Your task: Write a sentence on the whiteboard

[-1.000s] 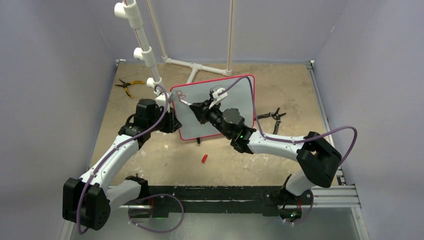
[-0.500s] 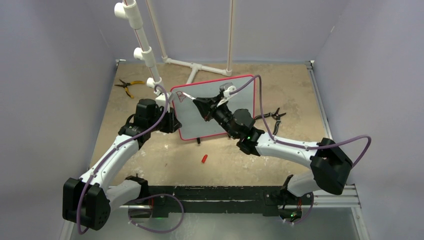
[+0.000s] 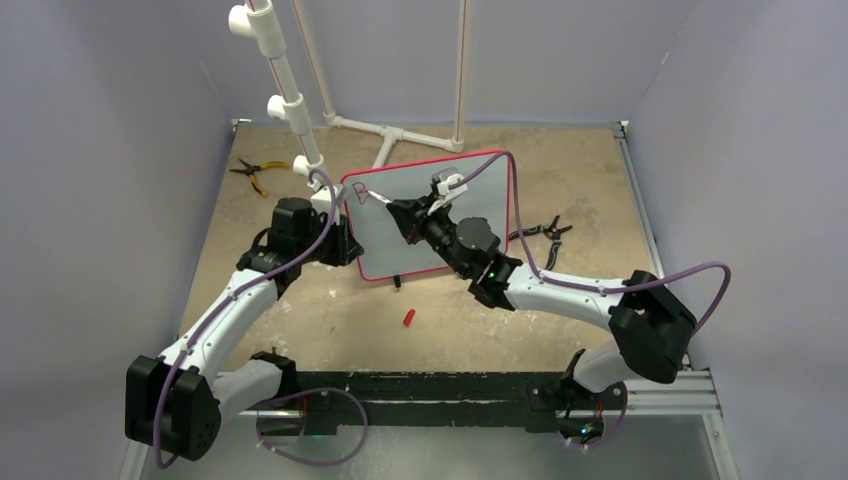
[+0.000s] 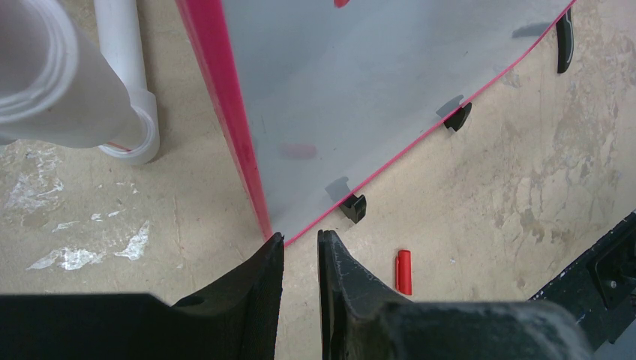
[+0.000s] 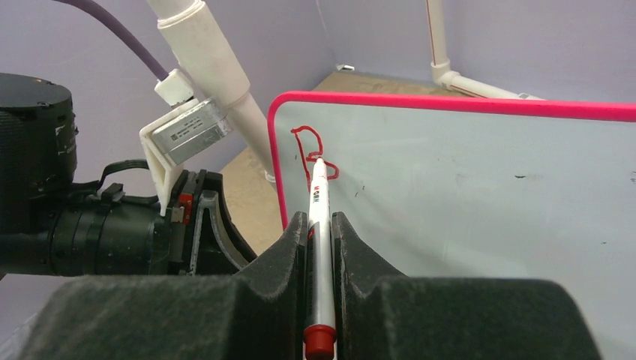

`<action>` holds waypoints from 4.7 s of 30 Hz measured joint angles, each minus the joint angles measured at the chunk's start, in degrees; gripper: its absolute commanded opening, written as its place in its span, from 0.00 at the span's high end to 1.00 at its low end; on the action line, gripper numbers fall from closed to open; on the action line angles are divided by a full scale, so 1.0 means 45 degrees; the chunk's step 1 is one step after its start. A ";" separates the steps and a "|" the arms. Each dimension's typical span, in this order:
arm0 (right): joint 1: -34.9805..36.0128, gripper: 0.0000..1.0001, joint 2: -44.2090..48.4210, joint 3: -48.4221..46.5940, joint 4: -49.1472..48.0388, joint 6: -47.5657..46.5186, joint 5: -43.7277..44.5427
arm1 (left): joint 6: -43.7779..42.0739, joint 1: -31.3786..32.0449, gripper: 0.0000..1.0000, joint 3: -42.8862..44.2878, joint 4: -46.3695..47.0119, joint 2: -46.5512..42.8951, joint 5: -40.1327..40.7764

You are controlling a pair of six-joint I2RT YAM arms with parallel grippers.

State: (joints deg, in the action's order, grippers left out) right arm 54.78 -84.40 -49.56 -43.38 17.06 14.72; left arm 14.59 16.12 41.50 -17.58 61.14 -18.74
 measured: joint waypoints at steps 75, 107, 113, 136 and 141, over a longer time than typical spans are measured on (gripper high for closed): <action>-0.0092 1.00 -0.0160 0.0277 -0.0087 0.0491 0.0952 | -0.0005 0.0000 0.78 0.0000 0.0000 0.0000 0.0000; -0.0306 1.00 0.1355 0.0709 -0.0185 0.0418 0.0500 | -0.0005 0.0000 0.79 0.0000 0.0000 -0.0005 0.0010; -0.0452 1.00 0.1190 0.0709 -0.0175 0.0311 0.0437 | -0.0005 0.0000 0.79 0.0000 0.0000 -0.0005 0.0010; -0.0510 1.00 0.0593 0.0986 0.0146 0.0636 0.0287 | -0.0005 0.0000 0.79 0.0000 0.0000 -0.0005 0.0010; -0.0510 1.00 0.0607 0.1341 0.0204 0.0801 0.0291 | -0.0005 0.0000 0.79 0.0000 0.0000 -0.0005 0.0010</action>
State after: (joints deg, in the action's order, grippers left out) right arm 52.49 -81.67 -43.53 -42.46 20.67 16.03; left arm 14.57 16.12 41.50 -17.58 61.12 -18.70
